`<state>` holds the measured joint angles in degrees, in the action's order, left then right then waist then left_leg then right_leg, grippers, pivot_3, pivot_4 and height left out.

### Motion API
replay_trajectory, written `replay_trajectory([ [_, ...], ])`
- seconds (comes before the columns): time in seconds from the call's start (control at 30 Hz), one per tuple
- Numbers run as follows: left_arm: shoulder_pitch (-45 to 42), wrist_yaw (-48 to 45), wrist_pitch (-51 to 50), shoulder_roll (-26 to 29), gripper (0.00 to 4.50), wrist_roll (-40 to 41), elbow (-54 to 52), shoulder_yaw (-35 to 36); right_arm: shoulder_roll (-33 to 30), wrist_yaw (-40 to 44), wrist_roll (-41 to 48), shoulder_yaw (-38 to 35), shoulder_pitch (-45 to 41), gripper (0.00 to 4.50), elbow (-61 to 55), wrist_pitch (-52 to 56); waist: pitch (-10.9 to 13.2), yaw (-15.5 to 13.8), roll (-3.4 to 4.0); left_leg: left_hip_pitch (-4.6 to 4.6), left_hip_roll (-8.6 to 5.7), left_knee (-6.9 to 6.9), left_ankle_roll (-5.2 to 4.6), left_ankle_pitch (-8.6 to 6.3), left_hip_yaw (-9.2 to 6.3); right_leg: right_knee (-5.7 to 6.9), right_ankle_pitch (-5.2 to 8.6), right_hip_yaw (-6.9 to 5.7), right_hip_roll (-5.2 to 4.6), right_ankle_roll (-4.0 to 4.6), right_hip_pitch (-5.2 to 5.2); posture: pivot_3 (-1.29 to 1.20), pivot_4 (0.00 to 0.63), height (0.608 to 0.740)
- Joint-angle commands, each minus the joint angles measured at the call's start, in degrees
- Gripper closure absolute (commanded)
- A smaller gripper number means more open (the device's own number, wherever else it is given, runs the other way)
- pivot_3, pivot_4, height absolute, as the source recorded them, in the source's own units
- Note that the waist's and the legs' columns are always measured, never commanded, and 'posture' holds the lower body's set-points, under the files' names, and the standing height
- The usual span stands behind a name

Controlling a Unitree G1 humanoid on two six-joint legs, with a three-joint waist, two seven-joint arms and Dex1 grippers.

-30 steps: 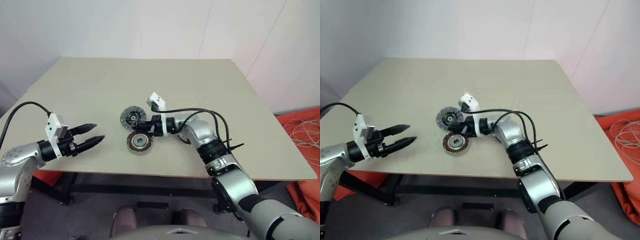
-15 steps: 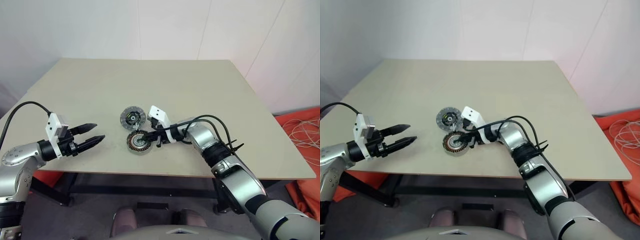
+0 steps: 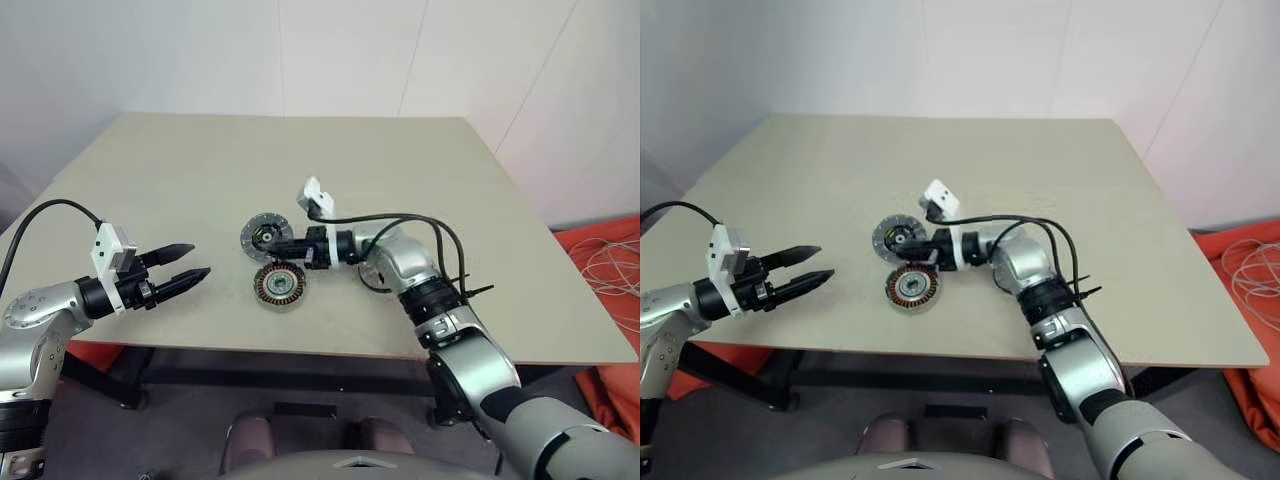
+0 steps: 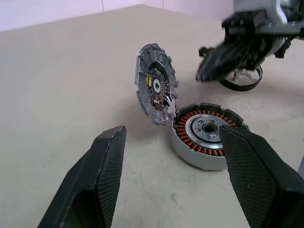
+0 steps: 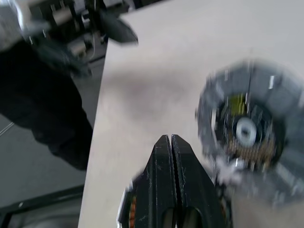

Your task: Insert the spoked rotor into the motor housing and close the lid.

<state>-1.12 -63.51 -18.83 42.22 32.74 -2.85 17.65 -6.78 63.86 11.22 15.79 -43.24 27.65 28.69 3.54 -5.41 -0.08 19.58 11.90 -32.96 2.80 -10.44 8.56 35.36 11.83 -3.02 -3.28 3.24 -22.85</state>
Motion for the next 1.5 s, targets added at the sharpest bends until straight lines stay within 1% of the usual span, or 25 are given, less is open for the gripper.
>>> replay_trajectory([
  [0.03, 0.8, -0.6, -0.2, 1.0, 1.16, 1.1, -0.5, 1.9, -1.8, 1.7, -4.0, 5.2, 1.5, 4.48, 1.2, -2.2, 0.0, 0.1, -0.01, 0.07, 0.00, 0.00, 0.00, 0.00, 0.00, 0.00, -0.13, -0.01, 0.01, 0.23, -0.06, 0.00, 0.000, 0.740],
  [0.1, 1.0, -0.5, -0.3, 1.1, 1.16, 1.1, -0.7, 2.0, -3.5, 0.9, -9.4, 10.0, 2.5, 4.48, 5.7, -6.3, 0.0, 0.1, 0.01, 0.12, 0.00, 0.00, 0.00, 0.00, 0.00, 0.00, -0.19, -0.02, 0.01, 0.33, -0.11, 0.00, 0.000, 0.740],
  [0.13, 1.0, -0.4, -0.4, 1.1, 1.16, 1.2, -0.8, 2.1, -3.7, 0.8, -10.6, 11.0, 2.8, 4.48, 6.8, -7.8, 0.0, 0.1, 0.05, 0.12, 0.00, -0.01, 0.00, 0.00, 0.00, 0.00, -0.18, -0.03, 0.01, 0.32, -0.12, 0.00, 0.000, 0.740],
  [0.17, 0.9, -0.3, -0.5, 1.2, 1.16, 1.3, -0.9, 2.2, -3.5, 0.6, -10.4, 10.7, 2.7, 4.48, 7.1, -8.2, 0.0, 0.1, 0.07, 0.05, -0.01, -0.01, 0.00, 0.00, 0.03, 0.00, -0.03, -0.02, 0.00, 0.07, -0.07, 0.00, 0.000, 0.740],
  [0.3, 0.8, -0.3, -0.4, 1.3, 1.16, 1.2, -1.0, 2.2, -2.2, 0.1, -8.1, 7.6, 0.6, 4.48, 7.1, -8.5, 0.0, 0.1, 0.09, -0.57, 0.00, -0.01, 0.02, 0.00, 0.01, -0.04, 0.06, -0.02, -0.01, -0.04, 0.48, 0.00, 0.000, 0.740],
  [0.4, 0.7, -0.2, -0.3, 1.3, 1.16, 1.2, -0.9, 2.1, -0.5, -0.3, -3.7, 2.7, -1.2, 4.48, 5.5, -6.5, 0.0, 0.2, 0.07, -0.59, 0.01, -0.01, 0.01, 0.00, -0.02, -0.27, 0.06, -0.02, 0.00, -0.05, 0.54, 0.00, 0.000, 0.740],
  [0.57, 0.2, -0.3, 0.0, 1.2, 1.16, 1.0, -0.4, 1.8, 2.6, -1.5, 4.2, -5.6, -4.8, 4.48, 1.0, -0.9, 0.1, 0.1, 0.05, -0.48, 0.02, -0.02, 0.02, 0.01, -0.02, -0.31, 0.06, -0.02, 0.00, -0.05, 0.46, 0.00, 0.000, 0.740],
  [0.67, -0.2, -0.4, 0.0, 1.1, 1.16, 0.9, -0.1, 1.5, 3.5, -1.9, 5.7, -6.8, -5.6, 4.48, -0.5, 1.2, 0.0, 0.0, 0.02, -0.48, 0.06, -0.02, 0.03, 0.01, -0.02, -0.21, 0.05, -0.03, 0.02, -0.04, 0.43, 0.00, 0.000, 0.740],
  [0.7, -0.3, -0.4, -0.1, 1.1, 1.16, 0.9, -0.1, 1.5, 3.6, -1.8, 5.5, -6.4, -5.4, 4.48, -0.9, 1.4, 0.0, 0.0, -0.01, -0.50, 0.06, -0.02, 0.03, 0.01, -0.01, -0.16, 0.05, -0.03, 0.02, -0.03, 0.44, 0.00, 0.000, 0.740],
  [0.8, -0.4, -0.5, -0.1, 1.0, 1.16, 0.9, 0.0, 1.4, 2.2, -0.6, 1.4, -1.1, -3.1, 4.48, -0.2, -0.4, 0.0, 0.0, -0.10, -0.45, 0.05, 0.12, 0.00, -0.02, -0.01, -0.17, 0.04, -0.03, 0.00, -0.01, 0.42, 0.00, 0.000, 0.740],
  [0.87, -0.4, -0.5, -0.2, 1.0, 1.16, 1.0, -0.2, 1.5, -0.5, 0.9, -4.2, 5.4, -0.5, 4.48, 1.4, -3.4, 0.0, -0.1, -0.09, -0.35, 0.02, 0.19, 0.02, -0.08, -0.01, -0.21, 0.01, -0.03, -0.01, 0.05, 0.37, 0.00, 0.000, 0.740],
  [0.9, -0.3, -0.4, -0.2, 1.0, 1.16, 1.0, -0.4, 1.5, -2.2, 1.3, -7.4, 8.8, 0.8, 4.48, 3.0, -5.7, 0.0, -0.1, -0.09, -0.27, 0.02, 0.20, 0.04, -0.11, -0.01, -0.22, -0.08, -0.03, 0.00, 0.24, 0.31, 0.00, 0.000, 0.740],
  [0.97, 0.0, -0.2, -0.3, 1.0, 1.16, 1.0, -0.6, 1.6, -4.8, 1.2, -12.7, 13.6, 2.2, 4.48, 6.4, -9.9, 0.0, 0.0, 0.03, -0.08, 0.00, 0.19, 0.04, -0.14, -0.01, -0.29, -0.14, -0.06, 0.00, 0.36, 0.20, 0.00, 0.000, 0.740],
  [1.03, 0.2, -0.2, -0.4, 1.0, 1.16, 1.0, -0.7, 1.7, -5.4, 1.0, -13.7, 14.3, 2.8, 4.48, 8.6, -12.1, -0.1, 0.1, 0.13, -0.04, 0.00, 0.18, 0.01, -0.16, 0.02, -0.29, -0.15, -0.03, -0.03, 0.36, 0.16, 0.00, 0.000, 0.740],
  [1.07, 0.2, -0.2, -0.4, 1.0, 1.16, 1.0, -0.7, 1.8, -5.1, 0.5, -13.1, 13.5, 2.6, 4.48, 9.2, -12.3, -0.1, 0.2, 0.14, -0.15, 0.00, 0.20, 0.01, -0.17, 0.03, -0.30, -0.03, -0.03, -0.02, 0.17, 0.31, 0.00, 0.000, 0.740],
  [1.1, 0.2, -0.1, -0.4, 1.1, 1.16, 1.0, -0.7, 1.8, -4.7, 0.1, -12.5, 12.6, 2.2, 4.48, 9.5, -12.3, -0.1, 0.2, 0.15, -0.48, 0.00, 0.22, 0.04, -0.18, 0.02, -0.32, 0.08, -0.03, -0.01, 0.01, 0.62, 0.00, 0.000, 0.740],
  [1.17, 0.1, -0.1, -0.3, 1.1, 1.16, 0.9, -0.7, 1.7, -2.7, -0.7, -9.3, 8.9, 0.4, 4.48, 9.0, -10.8, -0.1, 0.1, 0.17, -0.92, 0.00, 0.22, 0.05, -0.18, 0.01, -0.40, 0.13, -0.03, -0.01, -0.04, 0.83, 0.00, 0.000, 0.740],
  [1.3, -0.2, 0.0, -0.1, 0.9, 1.16, 0.8, -0.5, 1.6, 0.3, -1.2, -4.5, 2.8, -2.0, 4.48, 8.0, -8.2, 0.0, 0.1, 0.10, -0.85, 0.00, 0.17, 0.07, -0.17, -0.03, -0.55, 0.13, -0.04, -0.02, -0.05, 0.80, 0.00, 0.000, 0.740],
  [1.37, -0.4, 0.0, 0.0, 0.9, 1.16, 0.7, -0.3, 1.5, 1.9, -1.8, -0.6, -1.4, -3.2, 4.48, 6.3, -4.7, 0.1, 0.1, 0.06, -0.73, 0.01, 0.12, 0.08, -0.16, -0.04, -0.56, 0.13, -0.04, -0.01, -0.05, 0.70, 0.00, 0.000, 0.740],
  [1.5, -0.6, 0.0, 0.1, 0.9, 1.16, 0.6, 0.0, 1.6, 2.9, -3.1, 4.2, -6.9, -5.0, 4.48, 3.5, 0.3, 0.1, 0.1, 0.05, -0.61, 0.06, 0.11, 0.16, -0.11, -0.04, -0.50, 0.12, -0.05, 0.01, -0.04, 0.51, 0.00, 0.000, 0.740],
])
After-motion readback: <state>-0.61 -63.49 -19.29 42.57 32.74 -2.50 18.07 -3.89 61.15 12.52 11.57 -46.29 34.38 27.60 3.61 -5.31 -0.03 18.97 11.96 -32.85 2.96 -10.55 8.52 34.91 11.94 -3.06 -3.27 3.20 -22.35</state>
